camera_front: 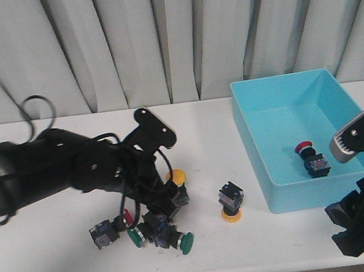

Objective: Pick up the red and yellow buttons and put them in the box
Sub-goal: 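Lower the left gripper onto the yellow-capped button and close it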

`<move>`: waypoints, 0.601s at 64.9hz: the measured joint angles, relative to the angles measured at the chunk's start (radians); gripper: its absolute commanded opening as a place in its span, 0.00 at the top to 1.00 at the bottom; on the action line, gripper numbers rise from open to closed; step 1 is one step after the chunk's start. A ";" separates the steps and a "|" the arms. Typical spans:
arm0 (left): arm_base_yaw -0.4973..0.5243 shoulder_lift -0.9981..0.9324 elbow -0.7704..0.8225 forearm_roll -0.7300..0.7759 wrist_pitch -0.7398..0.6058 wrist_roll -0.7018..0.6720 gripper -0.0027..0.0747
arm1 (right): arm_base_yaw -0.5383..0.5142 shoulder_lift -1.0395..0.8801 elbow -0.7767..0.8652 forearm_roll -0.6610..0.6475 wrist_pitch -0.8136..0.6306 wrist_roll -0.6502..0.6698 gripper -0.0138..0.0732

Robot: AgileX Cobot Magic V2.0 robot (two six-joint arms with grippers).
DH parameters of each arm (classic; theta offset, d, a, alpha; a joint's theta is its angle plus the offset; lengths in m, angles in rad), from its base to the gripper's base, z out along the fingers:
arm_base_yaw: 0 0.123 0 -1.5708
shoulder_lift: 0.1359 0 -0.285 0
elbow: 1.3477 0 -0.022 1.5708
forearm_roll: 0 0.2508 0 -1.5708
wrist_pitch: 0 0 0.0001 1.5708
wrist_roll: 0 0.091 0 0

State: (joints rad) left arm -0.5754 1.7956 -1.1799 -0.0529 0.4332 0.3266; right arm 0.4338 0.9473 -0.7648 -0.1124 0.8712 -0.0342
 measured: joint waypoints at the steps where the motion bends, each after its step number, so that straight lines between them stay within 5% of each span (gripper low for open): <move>1: 0.000 0.013 -0.010 0.000 0.004 0.000 0.20 | 0.000 0.000 0.000 0.000 0.000 0.000 0.36; 39: 0.001 0.352 -0.387 0.003 0.256 0.284 0.24 | 0.000 0.000 0.000 0.000 -0.006 0.000 0.36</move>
State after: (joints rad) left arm -0.5746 2.1473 -1.5669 -0.0498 0.6895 0.6109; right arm 0.4338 0.9473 -0.7648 -0.1124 0.8652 -0.0342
